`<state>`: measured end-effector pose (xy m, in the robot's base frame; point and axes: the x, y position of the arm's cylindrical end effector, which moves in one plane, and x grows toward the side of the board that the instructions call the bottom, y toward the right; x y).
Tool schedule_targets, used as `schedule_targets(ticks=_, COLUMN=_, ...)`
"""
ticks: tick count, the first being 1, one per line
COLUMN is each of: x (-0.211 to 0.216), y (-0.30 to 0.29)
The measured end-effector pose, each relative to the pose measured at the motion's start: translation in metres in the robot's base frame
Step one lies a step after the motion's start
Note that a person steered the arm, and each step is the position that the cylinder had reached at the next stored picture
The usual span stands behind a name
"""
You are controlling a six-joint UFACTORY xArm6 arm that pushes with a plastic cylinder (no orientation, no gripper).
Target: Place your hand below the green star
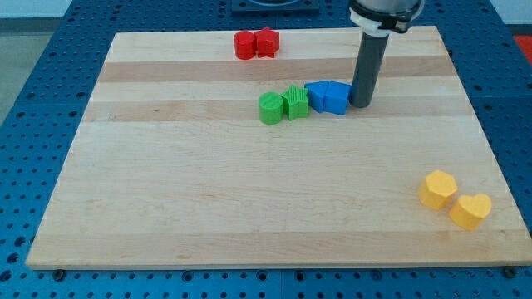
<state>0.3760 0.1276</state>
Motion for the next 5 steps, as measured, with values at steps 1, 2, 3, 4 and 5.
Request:
schedule_targets(ticks=1, x=0.004, y=0.0)
schedule_targets(ticks=2, x=0.033, y=-0.001)
schedule_targets(ticks=3, x=0.047, y=-0.03)
schedule_targets(ticks=4, x=0.05, y=-0.071)
schedule_targets(ticks=5, x=0.05, y=-0.094)
